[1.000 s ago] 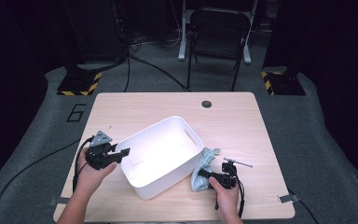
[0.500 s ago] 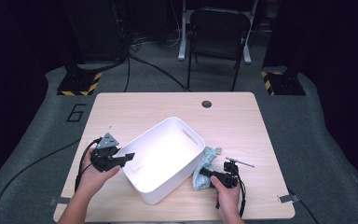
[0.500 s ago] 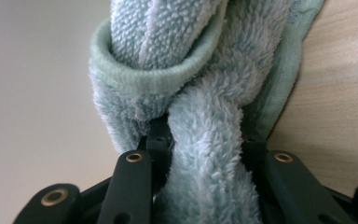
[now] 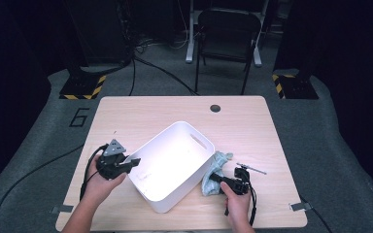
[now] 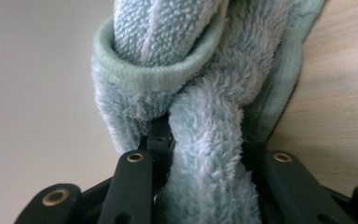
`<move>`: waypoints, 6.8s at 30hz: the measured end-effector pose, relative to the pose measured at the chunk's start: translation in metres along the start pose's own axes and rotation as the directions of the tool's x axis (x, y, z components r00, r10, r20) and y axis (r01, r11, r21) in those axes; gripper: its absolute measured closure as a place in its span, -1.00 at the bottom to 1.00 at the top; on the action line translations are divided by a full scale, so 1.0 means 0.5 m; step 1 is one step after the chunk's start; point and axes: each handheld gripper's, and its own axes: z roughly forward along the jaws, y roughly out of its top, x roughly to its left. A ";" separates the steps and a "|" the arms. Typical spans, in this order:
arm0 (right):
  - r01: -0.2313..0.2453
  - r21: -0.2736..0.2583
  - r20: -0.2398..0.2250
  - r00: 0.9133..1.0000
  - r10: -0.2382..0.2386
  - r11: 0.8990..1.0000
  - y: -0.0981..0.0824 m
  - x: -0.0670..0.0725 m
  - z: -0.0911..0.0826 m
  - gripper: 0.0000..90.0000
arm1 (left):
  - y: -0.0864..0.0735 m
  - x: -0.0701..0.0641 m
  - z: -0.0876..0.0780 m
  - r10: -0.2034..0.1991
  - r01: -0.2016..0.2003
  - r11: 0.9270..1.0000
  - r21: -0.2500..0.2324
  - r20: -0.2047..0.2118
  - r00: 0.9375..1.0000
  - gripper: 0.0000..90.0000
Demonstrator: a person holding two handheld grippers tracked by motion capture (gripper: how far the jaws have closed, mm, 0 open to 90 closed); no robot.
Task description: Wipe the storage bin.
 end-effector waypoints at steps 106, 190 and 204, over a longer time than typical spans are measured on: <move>0.100 -0.012 -0.011 0.995 -0.100 0.995 0.015 0.028 -0.020 0.48 | 0.020 -0.070 0.010 0.074 -0.072 0.996 0.053 -0.043 0.996 0.83; 0.071 0.008 -0.071 0.995 -0.070 0.997 -0.003 0.032 0.005 0.52 | 0.019 -0.069 0.014 0.033 -0.032 0.999 0.023 -0.047 0.998 0.79; 0.072 0.030 -0.026 0.997 -0.072 0.997 -0.013 0.023 0.022 0.54 | 0.019 -0.068 0.014 0.017 -0.016 1.000 0.018 -0.060 0.998 0.78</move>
